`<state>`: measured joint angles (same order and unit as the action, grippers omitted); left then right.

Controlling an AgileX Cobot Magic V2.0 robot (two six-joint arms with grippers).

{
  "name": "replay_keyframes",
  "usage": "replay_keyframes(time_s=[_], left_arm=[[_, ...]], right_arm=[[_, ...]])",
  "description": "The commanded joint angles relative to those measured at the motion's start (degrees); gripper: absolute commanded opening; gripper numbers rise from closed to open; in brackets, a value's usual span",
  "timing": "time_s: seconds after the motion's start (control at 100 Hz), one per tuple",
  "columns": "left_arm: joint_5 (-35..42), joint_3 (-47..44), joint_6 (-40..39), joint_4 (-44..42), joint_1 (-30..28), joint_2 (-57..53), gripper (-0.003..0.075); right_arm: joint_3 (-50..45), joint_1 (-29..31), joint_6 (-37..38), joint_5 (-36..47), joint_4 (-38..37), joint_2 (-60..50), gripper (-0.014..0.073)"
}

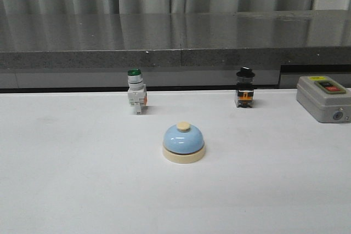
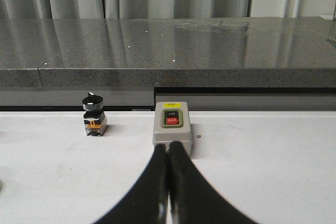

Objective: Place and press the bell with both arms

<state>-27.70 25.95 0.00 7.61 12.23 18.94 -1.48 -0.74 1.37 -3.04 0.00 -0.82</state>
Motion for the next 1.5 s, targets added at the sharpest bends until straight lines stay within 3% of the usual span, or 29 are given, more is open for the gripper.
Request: replay_keyframes(time_s=[0.0,0.25,0.46,0.72,0.96,1.49], left_arm=[[4.65,1.48,-0.69,0.37,-0.05,0.4,-0.002],[7.78,0.77,-0.69,-9.96,-0.92,0.21,-0.002],[10.91,-5.08,-0.69,-10.78,-8.43,-7.6,-0.002],[23.06,-19.32,-0.69,-10.78,-13.41,-21.27,-0.002],[33.06,-27.49,-1.09,-10.93,-13.41,-20.95,-0.002],[33.3,-28.39,-1.09,-10.57,-13.41,-20.95,-0.002]], right_arm=[[0.85,0.29,-0.15,4.55,-0.63,-0.89,-0.006],[0.85,0.29,-0.15,4.55,-0.63,-0.89,-0.006],[0.85,0.29,-0.15,4.55,-0.63,-0.89,-0.006],[0.85,0.29,-0.15,4.55,-0.63,-0.89,-0.006],[0.85,0.29,-0.15,4.44,-0.63,-0.89,-0.006],[0.85,0.29,-0.15,4.35,-0.63,-0.89,-0.006]])
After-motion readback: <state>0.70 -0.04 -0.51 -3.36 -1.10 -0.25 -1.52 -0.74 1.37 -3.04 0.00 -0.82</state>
